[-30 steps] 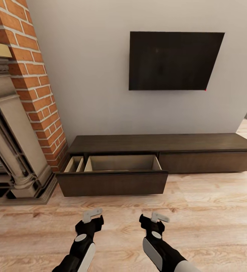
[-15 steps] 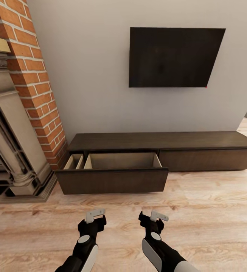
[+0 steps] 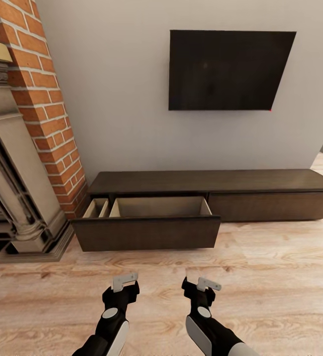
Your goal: Place each of the two pumpkins and all three candles from the living room inside a cabinet in the living room (use any cabinet), then make sure every cabinet is closed, and position the cauldron so it is next to a table in the living room.
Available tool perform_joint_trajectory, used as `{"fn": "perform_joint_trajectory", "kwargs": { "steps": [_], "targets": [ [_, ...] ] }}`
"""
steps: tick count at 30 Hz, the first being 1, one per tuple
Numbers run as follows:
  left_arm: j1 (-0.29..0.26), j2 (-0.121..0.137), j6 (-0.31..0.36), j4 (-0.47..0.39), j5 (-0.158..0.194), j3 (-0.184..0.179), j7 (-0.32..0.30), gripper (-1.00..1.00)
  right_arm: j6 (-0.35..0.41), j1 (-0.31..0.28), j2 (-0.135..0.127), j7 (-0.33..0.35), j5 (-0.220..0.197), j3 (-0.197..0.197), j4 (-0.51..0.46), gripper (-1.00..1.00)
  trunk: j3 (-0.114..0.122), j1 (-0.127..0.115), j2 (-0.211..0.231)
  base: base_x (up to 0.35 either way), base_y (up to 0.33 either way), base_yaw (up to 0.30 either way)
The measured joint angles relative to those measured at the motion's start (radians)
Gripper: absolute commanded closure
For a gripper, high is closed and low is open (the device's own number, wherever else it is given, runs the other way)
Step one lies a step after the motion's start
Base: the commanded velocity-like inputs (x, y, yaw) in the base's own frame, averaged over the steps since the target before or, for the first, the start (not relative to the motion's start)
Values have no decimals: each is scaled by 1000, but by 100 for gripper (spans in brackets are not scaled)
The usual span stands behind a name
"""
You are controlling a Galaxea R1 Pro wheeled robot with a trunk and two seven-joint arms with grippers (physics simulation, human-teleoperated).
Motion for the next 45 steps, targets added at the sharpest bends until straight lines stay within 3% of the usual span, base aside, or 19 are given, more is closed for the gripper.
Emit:
{"fn": "perform_joint_trajectory", "kwargs": {
  "steps": [7, 16, 27, 34, 45],
  "targets": [
    [0, 0, -1, 0, 0, 0, 1, -100, -5, 0, 0, 0, -1, 12, 2, -100, -16, 19, -35, 0, 0, 0],
    [0, 1, -4, 0, -2, -30, 1, -100, -5, 0, -1, 0, -1, 13, 2, -100, -16, 19, -35, 22, 0, 0],
    [0, 1, -1, 0, -2, -32, 9, -100, -4, 0, 0, 2, 0, 13, 1, -100, -16, 19, -35, 257, 70, 0],
    [0, 2, -1, 0, -2, -31, 8, -100, 6, 0, -3, 86, -2, 13, 2, -100, -16, 19, -35, 239, 100, 0],
    [0, 2, 0, 2, -1, -31, 8, -100, 1, 0, -5, 99, -2, 13, 2, -100, -16, 19, -35, 232, 100, 0]
  ]
}}
